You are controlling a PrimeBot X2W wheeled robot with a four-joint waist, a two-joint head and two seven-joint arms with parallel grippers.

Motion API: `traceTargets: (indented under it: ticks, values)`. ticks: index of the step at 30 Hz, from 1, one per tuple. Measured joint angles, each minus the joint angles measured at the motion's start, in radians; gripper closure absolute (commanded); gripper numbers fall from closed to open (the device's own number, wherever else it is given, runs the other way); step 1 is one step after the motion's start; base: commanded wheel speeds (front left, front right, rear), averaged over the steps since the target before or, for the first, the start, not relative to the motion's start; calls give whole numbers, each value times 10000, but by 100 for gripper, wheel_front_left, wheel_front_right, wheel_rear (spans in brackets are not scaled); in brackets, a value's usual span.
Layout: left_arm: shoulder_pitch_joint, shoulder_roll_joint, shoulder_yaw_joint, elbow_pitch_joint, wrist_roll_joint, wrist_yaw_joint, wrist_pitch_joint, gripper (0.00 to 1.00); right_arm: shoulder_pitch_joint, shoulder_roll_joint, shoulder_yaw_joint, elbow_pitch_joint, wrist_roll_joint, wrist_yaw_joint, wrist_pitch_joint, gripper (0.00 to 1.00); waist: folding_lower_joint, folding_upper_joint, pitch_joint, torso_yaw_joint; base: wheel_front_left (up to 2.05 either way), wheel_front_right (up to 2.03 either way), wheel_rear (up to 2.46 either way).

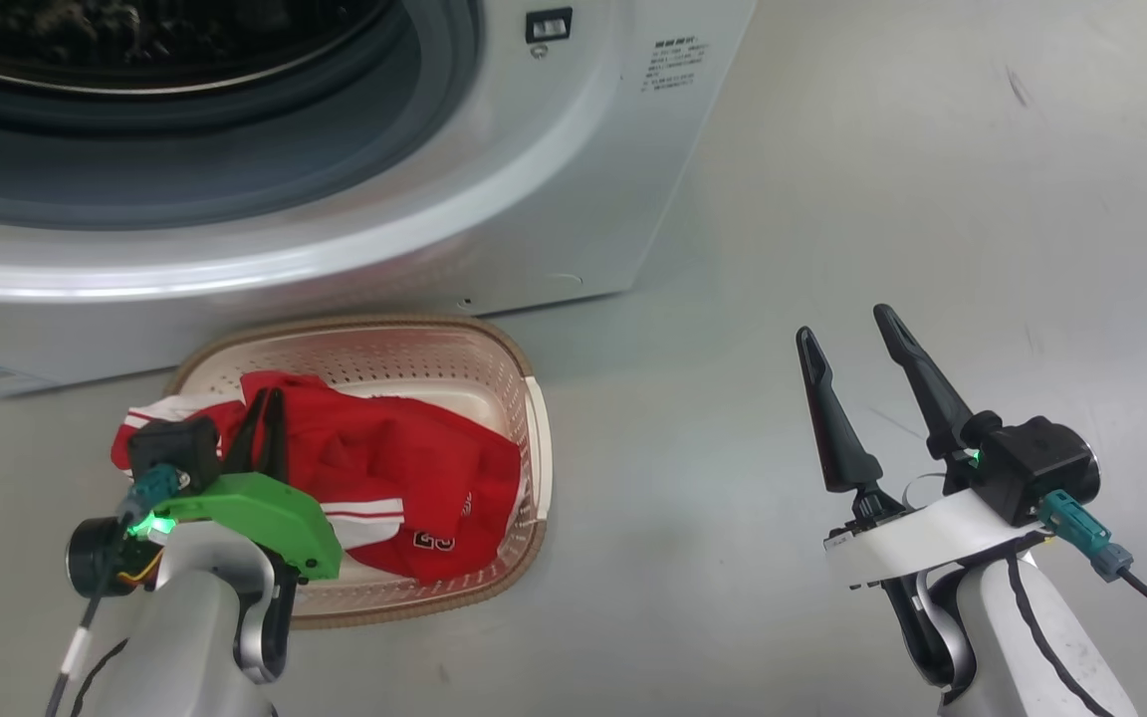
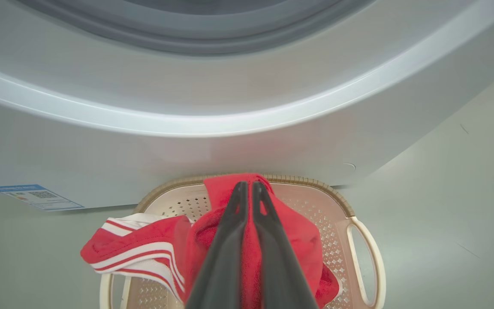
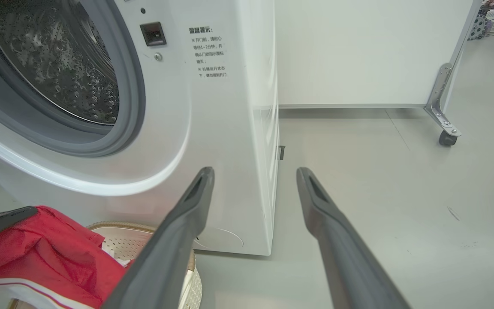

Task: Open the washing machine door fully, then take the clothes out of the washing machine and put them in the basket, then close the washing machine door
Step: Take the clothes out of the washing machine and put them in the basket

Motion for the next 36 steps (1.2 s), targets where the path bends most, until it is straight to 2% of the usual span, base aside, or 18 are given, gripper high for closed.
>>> traceTargets:
  ticks: [6, 20, 21, 22, 23, 24, 36]
  values:
    - [-709, 12, -77, 1367, 132, 4, 428, 100, -220, 0, 42, -203, 79, 2, 0, 0, 0, 0, 776, -231, 0, 0, 0]
    - [-2325, 15, 397, 3348, -211, 92, 903, 100, -1172, 4, 165, -499, 196, 12, 0, 0, 1, 0, 2622, -691, 0, 0, 0]
    - [-2388, 29, 387, 3507, -230, 84, 943, 94, -1236, 6, 165, -491, 196, 12, 0, 0, 1, 0, 2716, -727, 0, 0, 0]
    - [-2430, 40, 378, 3626, -230, 54, 947, 74, -1283, 10, 155, -487, 196, 12, 0, 0, 1, 0, 2794, -763, 0, 0, 0]
    - [-2474, 50, 384, 3718, -228, 8, 884, 45, -1321, 10, 140, -487, 196, 12, 0, 0, 1, 0, 2858, -798, 0, 0, 0]
    - [-2546, 61, 385, 3802, -226, 2, 855, 0, -1345, 10, 117, -485, 198, 12, 0, 0, 1, 0, 2908, -832, 0, 0, 0]
    - [-2897, 117, 347, 4479, -190, -192, -215, 0, -1382, 12, -188, -151, 203, 10, 0, 0, 1, 1, 2581, -750, 0, 0, 0]
